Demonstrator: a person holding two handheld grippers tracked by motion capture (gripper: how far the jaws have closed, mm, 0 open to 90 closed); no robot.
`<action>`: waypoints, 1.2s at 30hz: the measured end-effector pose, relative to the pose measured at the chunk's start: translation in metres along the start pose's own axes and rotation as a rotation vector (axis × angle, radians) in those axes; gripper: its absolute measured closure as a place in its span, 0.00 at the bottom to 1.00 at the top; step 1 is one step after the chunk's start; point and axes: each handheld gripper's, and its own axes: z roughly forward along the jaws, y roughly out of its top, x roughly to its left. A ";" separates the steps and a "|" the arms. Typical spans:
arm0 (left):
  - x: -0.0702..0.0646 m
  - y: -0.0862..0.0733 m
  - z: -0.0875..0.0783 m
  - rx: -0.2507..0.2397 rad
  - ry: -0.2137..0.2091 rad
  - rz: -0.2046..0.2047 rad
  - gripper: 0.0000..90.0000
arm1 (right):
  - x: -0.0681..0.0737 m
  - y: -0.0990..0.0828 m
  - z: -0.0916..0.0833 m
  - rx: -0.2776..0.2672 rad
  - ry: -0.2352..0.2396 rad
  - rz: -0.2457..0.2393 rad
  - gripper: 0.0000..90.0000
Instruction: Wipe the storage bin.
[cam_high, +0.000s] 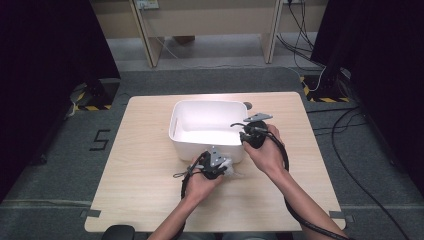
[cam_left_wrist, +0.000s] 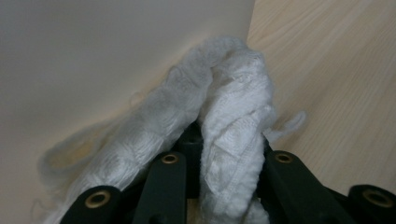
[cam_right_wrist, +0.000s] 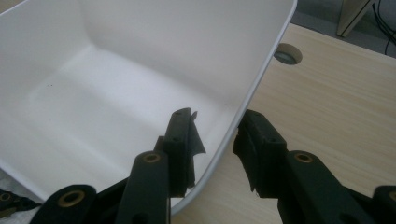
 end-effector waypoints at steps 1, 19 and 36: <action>0.000 -0.001 0.001 0.003 0.001 0.000 0.84 | 0.000 0.000 0.000 0.000 0.003 -0.002 0.73; 0.002 0.000 0.001 0.014 0.013 0.005 0.84 | 0.000 0.002 0.003 -0.002 0.016 0.018 0.73; 0.001 0.021 -0.012 -0.031 0.013 -0.004 0.84 | 0.000 0.004 0.005 -0.016 0.014 0.048 0.72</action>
